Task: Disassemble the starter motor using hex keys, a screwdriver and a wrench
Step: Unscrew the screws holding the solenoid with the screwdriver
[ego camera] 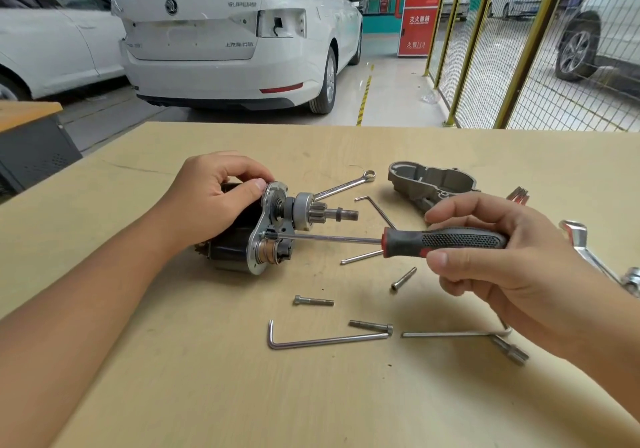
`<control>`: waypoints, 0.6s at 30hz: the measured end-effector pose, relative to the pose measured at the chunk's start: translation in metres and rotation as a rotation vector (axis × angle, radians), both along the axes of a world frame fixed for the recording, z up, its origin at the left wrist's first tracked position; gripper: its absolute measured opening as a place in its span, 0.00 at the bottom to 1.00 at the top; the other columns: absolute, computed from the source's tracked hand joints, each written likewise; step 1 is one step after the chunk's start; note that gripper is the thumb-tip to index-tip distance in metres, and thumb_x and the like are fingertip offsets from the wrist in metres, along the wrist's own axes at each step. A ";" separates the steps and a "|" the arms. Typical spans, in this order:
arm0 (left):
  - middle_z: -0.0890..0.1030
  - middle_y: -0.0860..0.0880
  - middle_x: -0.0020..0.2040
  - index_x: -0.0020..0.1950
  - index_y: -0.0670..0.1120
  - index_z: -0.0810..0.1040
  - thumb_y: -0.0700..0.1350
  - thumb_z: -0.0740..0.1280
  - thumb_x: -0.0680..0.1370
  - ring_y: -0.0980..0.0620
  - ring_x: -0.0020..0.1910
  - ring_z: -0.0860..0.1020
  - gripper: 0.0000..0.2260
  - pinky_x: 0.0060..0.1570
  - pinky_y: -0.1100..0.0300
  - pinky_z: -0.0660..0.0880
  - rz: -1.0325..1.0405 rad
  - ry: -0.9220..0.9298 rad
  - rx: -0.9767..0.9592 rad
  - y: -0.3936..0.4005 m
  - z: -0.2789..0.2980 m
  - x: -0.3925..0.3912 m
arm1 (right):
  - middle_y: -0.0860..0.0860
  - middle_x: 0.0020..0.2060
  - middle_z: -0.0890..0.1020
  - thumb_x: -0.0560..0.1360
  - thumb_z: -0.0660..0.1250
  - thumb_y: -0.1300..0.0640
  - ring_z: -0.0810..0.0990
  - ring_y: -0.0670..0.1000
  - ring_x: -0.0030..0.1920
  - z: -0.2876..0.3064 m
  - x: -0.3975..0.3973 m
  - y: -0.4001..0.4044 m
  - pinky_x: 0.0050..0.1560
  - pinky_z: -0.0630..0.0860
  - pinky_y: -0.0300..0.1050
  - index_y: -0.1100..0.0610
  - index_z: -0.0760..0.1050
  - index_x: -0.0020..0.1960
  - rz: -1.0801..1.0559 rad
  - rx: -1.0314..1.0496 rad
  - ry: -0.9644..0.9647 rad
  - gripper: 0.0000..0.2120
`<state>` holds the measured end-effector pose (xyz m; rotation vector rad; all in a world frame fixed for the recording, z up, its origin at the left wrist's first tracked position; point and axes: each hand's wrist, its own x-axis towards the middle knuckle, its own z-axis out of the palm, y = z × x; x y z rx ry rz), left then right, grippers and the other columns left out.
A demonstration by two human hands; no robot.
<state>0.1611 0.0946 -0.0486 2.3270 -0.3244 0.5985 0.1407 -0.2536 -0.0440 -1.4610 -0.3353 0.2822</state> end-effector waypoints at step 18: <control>0.76 0.61 0.69 0.41 0.56 0.85 0.55 0.68 0.69 0.58 0.69 0.73 0.07 0.66 0.58 0.68 -0.260 0.237 0.328 -0.004 0.022 -0.018 | 0.56 0.37 0.82 0.59 0.80 0.55 0.73 0.55 0.30 -0.003 -0.001 0.004 0.29 0.72 0.44 0.55 0.84 0.46 -0.032 -0.037 -0.023 0.17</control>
